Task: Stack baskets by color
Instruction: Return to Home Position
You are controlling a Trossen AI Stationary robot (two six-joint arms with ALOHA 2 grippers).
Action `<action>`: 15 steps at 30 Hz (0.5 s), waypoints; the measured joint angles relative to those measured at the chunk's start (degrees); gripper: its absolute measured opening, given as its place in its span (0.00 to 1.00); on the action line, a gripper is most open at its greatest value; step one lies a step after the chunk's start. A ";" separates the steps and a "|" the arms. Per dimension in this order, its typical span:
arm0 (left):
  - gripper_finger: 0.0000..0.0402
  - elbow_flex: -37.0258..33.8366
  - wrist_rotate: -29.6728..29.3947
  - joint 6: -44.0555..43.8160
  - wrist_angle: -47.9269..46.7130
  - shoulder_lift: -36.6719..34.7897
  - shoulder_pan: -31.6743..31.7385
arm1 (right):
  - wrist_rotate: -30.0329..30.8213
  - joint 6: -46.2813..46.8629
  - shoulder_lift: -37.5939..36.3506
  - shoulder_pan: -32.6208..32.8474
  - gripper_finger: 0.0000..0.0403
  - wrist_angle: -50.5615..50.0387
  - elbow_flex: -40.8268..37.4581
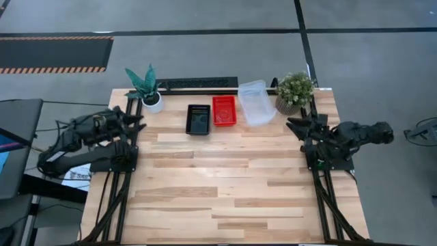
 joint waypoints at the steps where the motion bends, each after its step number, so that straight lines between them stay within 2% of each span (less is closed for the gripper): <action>1: 0.48 -0.76 1.60 0.02 0.63 0.03 0.00 | -0.23 -0.51 -2.52 -0.03 0.33 0.06 -1.29; 3: 0.48 -1.46 2.32 -0.09 0.04 -0.22 -0.02 | -0.05 0.49 -6.14 -0.08 0.33 0.94 -4.42; 6: 0.48 -2.41 2.59 -2.10 2.98 -1.42 -0.02 | -0.18 -0.26 -5.93 -0.15 0.33 4.41 -8.38; 9: 0.48 -5.79 4.28 -3.87 4.59 -1.16 -0.04 | 0.36 0.81 -4.47 -0.33 0.33 12.05 -12.96; 13: 0.48 -11.75 5.56 -6.27 14.97 -1.17 -0.04 | 1.72 2.13 -6.04 -0.59 0.33 19.40 -19.37; 15: 0.48 -14.95 6.64 -6.64 18.25 -1.13 -0.04 | 1.71 4.94 -5.75 -0.57 0.34 15.54 -19.26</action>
